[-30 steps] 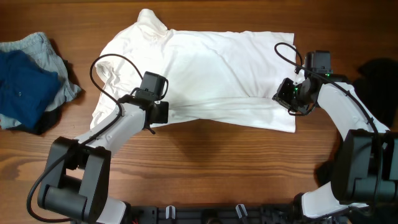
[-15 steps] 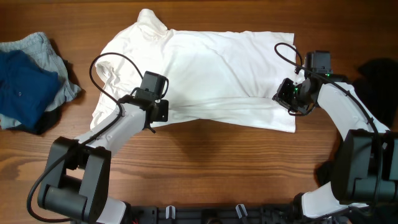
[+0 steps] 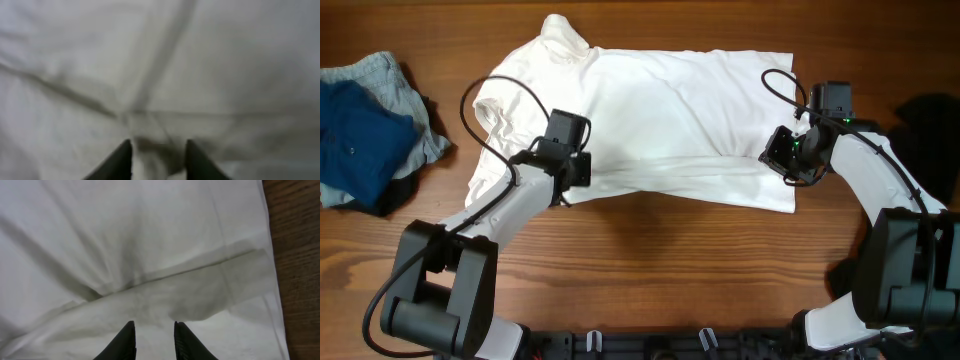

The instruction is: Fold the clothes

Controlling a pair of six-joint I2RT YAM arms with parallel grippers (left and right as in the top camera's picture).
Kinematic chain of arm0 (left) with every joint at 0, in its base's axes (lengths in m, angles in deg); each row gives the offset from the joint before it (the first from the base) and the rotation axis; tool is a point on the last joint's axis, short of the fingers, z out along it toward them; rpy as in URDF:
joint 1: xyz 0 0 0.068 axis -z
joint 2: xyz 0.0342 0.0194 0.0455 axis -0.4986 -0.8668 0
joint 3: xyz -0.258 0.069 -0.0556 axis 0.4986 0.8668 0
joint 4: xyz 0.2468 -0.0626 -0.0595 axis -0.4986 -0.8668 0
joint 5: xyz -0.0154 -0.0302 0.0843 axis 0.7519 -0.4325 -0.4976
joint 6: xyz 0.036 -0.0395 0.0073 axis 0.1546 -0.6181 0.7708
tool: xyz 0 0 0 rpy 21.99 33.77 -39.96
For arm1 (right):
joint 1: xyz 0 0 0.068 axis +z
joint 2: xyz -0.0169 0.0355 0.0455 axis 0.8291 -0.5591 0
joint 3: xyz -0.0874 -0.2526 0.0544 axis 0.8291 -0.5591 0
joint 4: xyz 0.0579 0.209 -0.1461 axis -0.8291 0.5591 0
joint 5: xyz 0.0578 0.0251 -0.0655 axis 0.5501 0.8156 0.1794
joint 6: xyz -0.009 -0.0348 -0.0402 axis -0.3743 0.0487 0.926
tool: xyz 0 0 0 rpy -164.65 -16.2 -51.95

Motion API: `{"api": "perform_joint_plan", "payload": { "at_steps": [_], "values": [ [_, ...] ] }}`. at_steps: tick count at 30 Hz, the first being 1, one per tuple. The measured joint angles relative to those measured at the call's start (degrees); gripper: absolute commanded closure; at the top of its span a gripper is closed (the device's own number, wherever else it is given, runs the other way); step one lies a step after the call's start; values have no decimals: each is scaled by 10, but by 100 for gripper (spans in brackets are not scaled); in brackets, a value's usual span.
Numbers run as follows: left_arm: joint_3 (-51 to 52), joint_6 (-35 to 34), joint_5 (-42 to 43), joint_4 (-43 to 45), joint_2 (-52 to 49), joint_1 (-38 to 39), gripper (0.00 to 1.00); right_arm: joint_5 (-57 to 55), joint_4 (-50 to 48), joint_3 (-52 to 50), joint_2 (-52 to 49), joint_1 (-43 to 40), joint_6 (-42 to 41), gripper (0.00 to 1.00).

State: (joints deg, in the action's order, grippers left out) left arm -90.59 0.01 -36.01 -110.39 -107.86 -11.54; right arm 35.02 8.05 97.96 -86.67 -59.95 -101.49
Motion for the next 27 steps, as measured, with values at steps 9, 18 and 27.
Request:
{"api": "perform_joint_plan", "payload": {
  "at_steps": [9, 18, 27],
  "values": [
    [0, 1, 56, -71, 0, 0, 53, -2, 0, 0, 0, 0, 0, 74],
    [-1, 2, 25, -26, -28, 0, 82, -2, 0, 0, 0, 0, 0, 74],
    [-12, 1, -36, -4, -32, 0, 96, -2, 0, 0, 0, 0, 0, 74]
  ]
}}
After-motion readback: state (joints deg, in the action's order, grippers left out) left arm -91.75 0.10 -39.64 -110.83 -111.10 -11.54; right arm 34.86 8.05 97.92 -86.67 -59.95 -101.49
